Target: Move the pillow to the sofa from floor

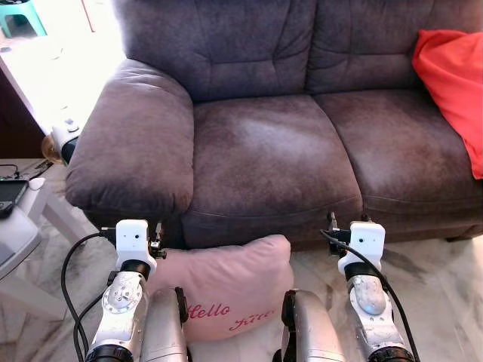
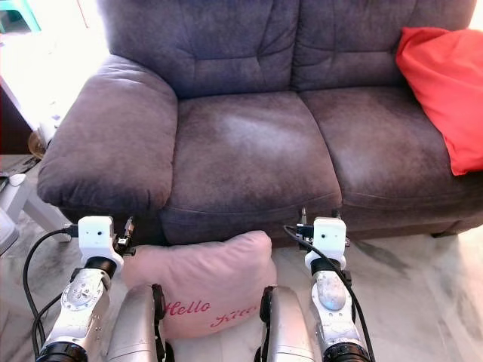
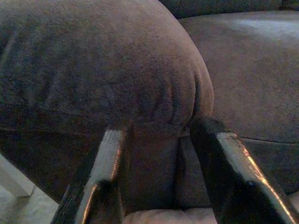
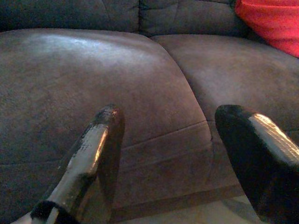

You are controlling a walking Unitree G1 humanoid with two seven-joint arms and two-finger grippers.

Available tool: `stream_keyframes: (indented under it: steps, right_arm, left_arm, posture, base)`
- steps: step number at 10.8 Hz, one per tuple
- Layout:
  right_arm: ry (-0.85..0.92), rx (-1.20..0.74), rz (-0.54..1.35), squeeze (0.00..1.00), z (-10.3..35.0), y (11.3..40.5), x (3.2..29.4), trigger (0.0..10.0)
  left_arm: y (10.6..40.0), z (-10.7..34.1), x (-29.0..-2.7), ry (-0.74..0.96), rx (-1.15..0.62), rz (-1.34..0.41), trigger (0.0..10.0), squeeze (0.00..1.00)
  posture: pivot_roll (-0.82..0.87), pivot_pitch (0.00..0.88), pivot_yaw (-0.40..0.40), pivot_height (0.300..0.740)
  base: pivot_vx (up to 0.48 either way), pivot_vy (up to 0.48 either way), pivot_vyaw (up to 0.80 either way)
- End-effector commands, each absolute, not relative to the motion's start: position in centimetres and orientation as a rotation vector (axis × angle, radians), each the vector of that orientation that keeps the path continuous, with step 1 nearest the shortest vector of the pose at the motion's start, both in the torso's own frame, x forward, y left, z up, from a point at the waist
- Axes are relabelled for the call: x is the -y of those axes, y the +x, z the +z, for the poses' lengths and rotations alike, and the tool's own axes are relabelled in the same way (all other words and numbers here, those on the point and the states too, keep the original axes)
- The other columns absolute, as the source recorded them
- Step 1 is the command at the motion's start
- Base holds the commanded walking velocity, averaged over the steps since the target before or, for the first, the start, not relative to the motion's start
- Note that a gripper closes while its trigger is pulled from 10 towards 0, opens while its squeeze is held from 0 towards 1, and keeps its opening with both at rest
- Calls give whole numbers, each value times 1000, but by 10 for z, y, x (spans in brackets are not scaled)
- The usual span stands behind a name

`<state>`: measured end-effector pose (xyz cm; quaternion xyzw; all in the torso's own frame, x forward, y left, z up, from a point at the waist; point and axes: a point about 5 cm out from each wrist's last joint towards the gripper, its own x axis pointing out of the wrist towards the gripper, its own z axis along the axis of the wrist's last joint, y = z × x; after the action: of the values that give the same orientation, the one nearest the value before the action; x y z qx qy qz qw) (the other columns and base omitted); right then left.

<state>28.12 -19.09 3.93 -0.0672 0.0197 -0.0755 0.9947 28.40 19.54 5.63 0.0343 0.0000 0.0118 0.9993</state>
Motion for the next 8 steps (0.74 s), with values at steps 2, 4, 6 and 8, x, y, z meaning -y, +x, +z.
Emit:
stream_keyframes:
  steps: [2, 4, 6, 8]
  right_arm:
    - [-116, -54, -143, 0, 40, 285, 188, 10000]
    - [-122, -40, -136, 0, 41, 285, 187, 10000]
    - [-124, -41, -132, 0, 42, 285, 187, 10000]
    - [-124, -50, -129, 0, 41, 285, 186, 10000]
  left_arm:
    - [285, 56, -198, 69, -11, 29, 10000, 0]
    - [286, 57, -199, 70, -11, 29, 10000, 0]
    - [286, 57, -198, 68, -12, 27, 10000, 0]
    - [286, 57, -198, 68, -11, 27, 10000, 0]
  posture:
    - [21, 84, -32, 516]
    - [21, 85, -32, 497]
    - [21, 88, -33, 497]
    - [22, 89, -33, 497]
  base:
    - [0, 0, 0]
    - [0, 0, 0]
    - [0, 0, 0]
    - [0, 0, 0]
